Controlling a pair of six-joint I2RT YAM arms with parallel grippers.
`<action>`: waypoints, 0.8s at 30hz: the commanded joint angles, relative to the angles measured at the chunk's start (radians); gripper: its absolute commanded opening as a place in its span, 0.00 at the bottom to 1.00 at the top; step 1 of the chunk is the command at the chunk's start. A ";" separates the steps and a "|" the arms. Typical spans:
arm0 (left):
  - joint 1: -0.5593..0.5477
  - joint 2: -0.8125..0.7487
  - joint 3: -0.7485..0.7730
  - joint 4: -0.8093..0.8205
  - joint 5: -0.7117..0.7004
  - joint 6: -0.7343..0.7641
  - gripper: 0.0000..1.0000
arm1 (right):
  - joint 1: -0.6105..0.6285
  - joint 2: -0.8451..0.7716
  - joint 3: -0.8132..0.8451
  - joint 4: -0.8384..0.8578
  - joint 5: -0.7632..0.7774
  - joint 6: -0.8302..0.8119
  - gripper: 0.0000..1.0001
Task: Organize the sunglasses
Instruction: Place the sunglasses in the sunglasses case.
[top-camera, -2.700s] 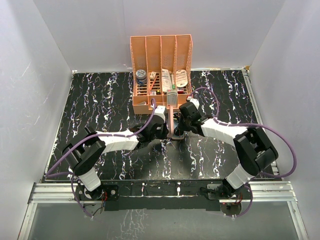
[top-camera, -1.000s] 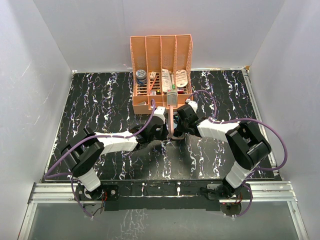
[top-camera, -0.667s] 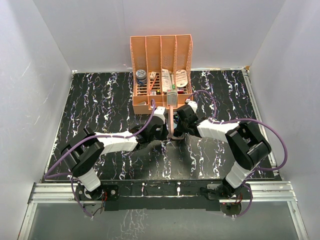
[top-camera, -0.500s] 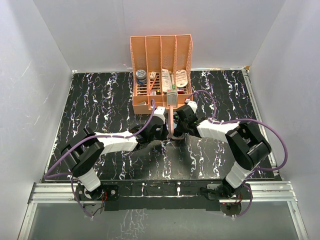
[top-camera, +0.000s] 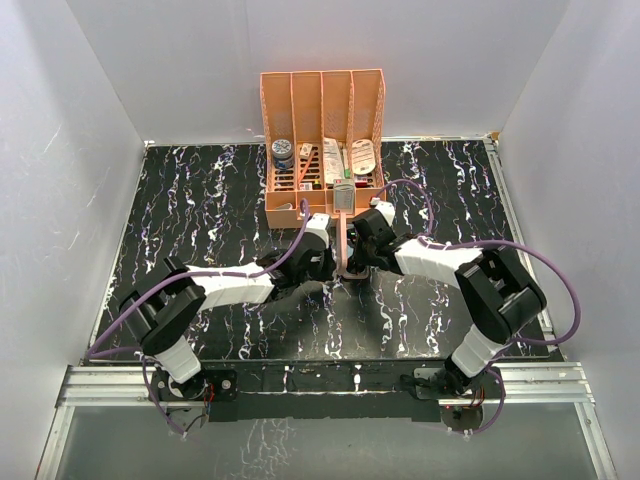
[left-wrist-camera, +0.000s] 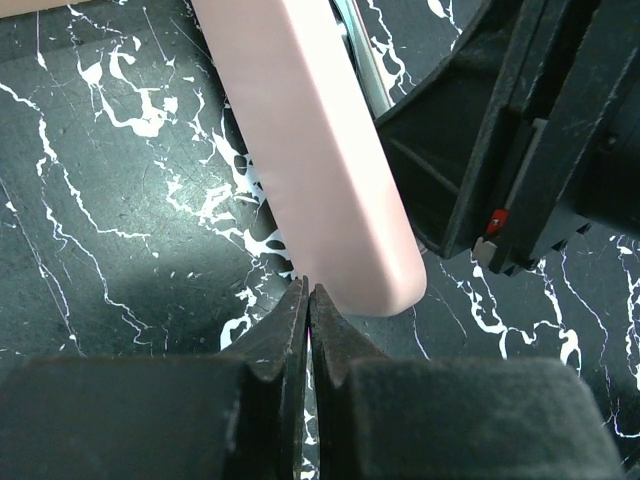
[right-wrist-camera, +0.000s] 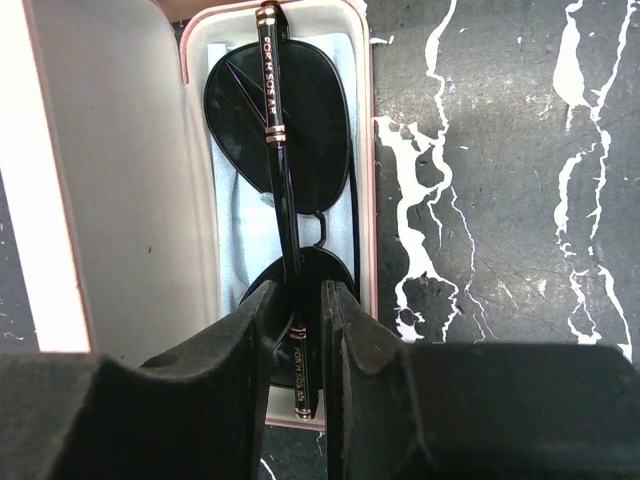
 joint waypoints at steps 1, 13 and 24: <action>-0.004 -0.061 -0.014 -0.002 -0.018 0.006 0.00 | 0.007 -0.067 0.051 -0.006 0.038 -0.018 0.23; -0.005 -0.081 0.007 -0.036 -0.056 0.057 0.00 | 0.002 -0.177 0.023 -0.027 0.083 -0.035 0.16; 0.027 -0.110 0.064 -0.085 -0.040 0.067 0.05 | -0.148 -0.216 -0.179 0.158 -0.090 -0.046 0.00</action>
